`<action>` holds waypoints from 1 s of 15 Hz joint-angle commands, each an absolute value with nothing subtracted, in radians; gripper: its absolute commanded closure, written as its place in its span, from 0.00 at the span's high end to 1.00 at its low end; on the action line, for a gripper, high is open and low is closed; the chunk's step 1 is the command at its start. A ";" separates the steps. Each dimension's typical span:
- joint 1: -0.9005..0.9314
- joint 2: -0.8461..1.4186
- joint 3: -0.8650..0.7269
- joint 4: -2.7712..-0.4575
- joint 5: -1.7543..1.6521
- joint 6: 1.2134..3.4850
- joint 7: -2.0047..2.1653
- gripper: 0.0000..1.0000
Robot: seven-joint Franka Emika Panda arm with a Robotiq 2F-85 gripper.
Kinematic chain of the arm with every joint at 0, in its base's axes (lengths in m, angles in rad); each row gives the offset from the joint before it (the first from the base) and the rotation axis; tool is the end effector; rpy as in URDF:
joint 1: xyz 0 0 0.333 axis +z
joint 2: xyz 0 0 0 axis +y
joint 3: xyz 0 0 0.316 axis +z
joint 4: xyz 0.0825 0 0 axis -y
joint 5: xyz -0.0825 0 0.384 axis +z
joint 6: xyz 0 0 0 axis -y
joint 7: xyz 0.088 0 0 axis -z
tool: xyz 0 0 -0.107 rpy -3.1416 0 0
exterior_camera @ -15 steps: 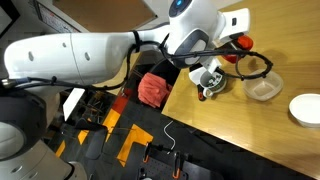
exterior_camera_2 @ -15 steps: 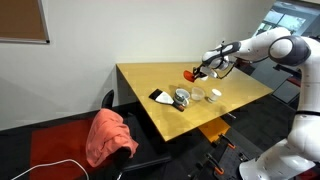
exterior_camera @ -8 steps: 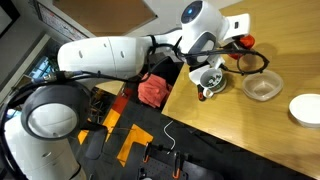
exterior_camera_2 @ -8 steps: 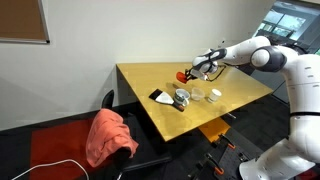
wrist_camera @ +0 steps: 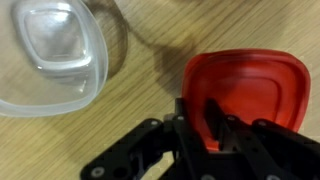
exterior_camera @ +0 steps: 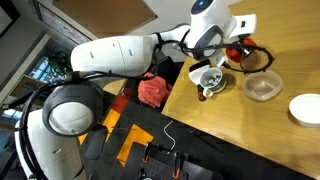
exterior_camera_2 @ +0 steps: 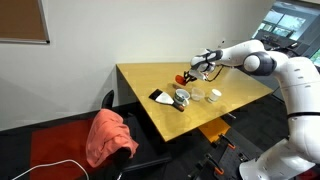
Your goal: Open the Tupperware, pour the sweets into it, then close the kid
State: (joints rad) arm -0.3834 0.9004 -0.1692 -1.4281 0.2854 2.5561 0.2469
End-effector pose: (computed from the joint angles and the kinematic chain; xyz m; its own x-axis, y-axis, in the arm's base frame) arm 0.6464 -0.3713 0.1830 0.5656 -0.7973 0.2108 -0.7914 -0.5966 -0.1330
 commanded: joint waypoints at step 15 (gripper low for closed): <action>-0.396 0.689 -0.133 -1.562 0.242 2.410 0.009 1.00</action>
